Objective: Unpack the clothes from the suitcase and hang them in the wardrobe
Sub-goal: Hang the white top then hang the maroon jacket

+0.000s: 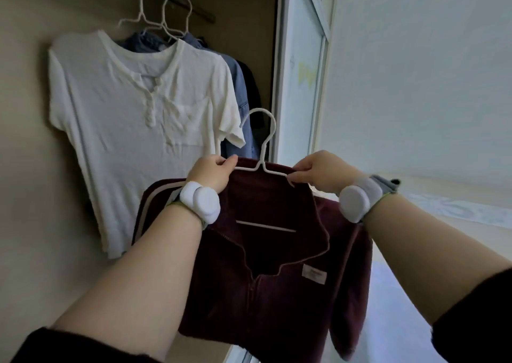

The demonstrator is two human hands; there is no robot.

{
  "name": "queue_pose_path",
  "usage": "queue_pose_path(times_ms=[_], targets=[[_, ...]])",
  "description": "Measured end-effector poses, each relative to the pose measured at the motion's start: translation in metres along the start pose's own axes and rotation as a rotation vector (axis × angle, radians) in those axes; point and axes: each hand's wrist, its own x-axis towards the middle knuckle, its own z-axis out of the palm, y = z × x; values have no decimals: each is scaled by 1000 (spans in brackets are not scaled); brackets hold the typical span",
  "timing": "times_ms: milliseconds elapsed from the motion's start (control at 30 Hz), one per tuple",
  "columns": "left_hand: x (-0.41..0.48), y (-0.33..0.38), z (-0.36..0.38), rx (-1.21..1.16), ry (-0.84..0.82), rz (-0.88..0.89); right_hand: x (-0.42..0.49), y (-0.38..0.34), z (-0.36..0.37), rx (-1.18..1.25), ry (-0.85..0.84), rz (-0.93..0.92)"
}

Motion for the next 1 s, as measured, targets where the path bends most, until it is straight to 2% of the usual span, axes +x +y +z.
queue_pose_path(times_ms=[233,333,433,567,667,767,833,867,933,1000], targets=[[33,-10,-9,-24,-1,-160,79,7,24,357,-106,148],[49,-9,-15,-64,78,-253,110,7,32,254,-188,5],[65,-8,-18,-7,154,-308,130,2,32,138,-192,-167],[66,-9,-13,125,212,-333,145,-5,37,125,-202,-323],[67,-7,-18,176,377,-366,157,-6,37,155,-209,-437],[71,-9,-31,248,432,-414,152,-7,46,73,-84,-534],[73,-9,-39,286,471,-455,141,-9,46,-5,16,-662],[74,-8,-45,300,498,-464,136,-12,46,-43,11,-711],[76,-6,-56,350,506,-470,125,-18,51,-140,-13,-731],[78,-2,-68,387,513,-476,129,-30,57,-176,62,-710]])
